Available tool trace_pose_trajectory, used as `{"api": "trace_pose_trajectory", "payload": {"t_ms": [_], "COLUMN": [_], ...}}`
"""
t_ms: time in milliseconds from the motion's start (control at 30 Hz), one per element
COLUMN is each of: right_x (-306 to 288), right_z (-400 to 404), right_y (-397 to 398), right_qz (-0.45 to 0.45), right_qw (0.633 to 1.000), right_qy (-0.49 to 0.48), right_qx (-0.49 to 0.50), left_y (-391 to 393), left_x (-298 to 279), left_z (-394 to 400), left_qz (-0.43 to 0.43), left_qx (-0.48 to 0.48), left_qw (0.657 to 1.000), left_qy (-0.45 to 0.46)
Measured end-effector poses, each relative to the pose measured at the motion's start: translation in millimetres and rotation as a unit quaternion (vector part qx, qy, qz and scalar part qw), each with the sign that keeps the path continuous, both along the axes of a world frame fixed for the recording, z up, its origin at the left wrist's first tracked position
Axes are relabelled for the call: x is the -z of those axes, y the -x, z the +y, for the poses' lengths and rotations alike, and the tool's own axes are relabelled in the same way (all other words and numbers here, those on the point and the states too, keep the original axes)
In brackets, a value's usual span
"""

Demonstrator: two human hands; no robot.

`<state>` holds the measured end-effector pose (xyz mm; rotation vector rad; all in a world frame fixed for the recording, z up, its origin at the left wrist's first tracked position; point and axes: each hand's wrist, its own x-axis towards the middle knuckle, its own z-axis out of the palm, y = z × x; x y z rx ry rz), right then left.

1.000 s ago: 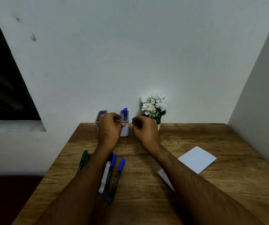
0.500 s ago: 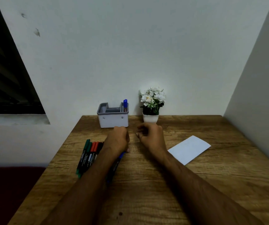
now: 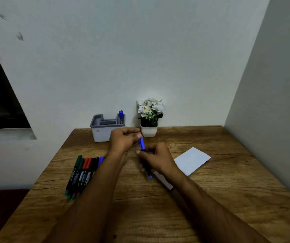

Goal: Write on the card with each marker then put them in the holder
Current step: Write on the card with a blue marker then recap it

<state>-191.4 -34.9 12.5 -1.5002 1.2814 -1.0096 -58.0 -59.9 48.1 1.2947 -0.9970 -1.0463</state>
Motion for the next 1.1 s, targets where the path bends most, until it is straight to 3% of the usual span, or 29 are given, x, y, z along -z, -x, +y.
{"api": "trace_pose_trajectory", "payload": {"t_ms": [100,267,400,533,700,767,833,900,967,1033,1100], "right_x": [-3,0,2,-1,-15,-17,-16,-15,-18,-20,-20], "right_z": [5,-1,-3,-8,2,13,15,10,6,7,10], "right_y": [9,17,15,13,26,34,40,45,48,53,60], "right_qz": [-0.053,0.003,0.043,0.059,0.053,0.039,0.028,0.015,-0.012,-0.039,-0.065], "right_qw": [0.998,1.000,0.999,0.996,0.994,0.989,0.991,0.993,0.993,0.993,0.993], "right_qy": [-0.036,-0.019,-0.006,-0.014,-0.098,-0.141,-0.132,-0.113,-0.108,-0.106,-0.096], "right_qx": [0.004,0.019,0.028,0.065,0.021,-0.016,-0.001,0.031,0.040,0.035,0.033], "left_y": [13,32,47,56,46,28,20,29,37,38,36], "left_x": [4,11,7,5,16,15,18,26,40,50,58], "left_z": [-2,7,7,0,-8,-18,-21,-19,-17,-17,-18], "left_qz": [0.080,0.101,0.155,0.330,0.452,0.380,0.191,0.008,-0.163,-0.317,-0.399], "left_qx": [-0.011,0.071,0.025,0.002,-0.028,-0.095,-0.098,-0.031,0.005,-0.016,-0.029], "left_qw": [0.997,0.985,0.980,0.933,0.882,0.915,0.972,0.996,0.986,0.948,0.916], "left_qy": [-0.013,-0.118,-0.120,-0.147,-0.130,-0.100,-0.099,-0.083,-0.047,-0.011,0.023]}}
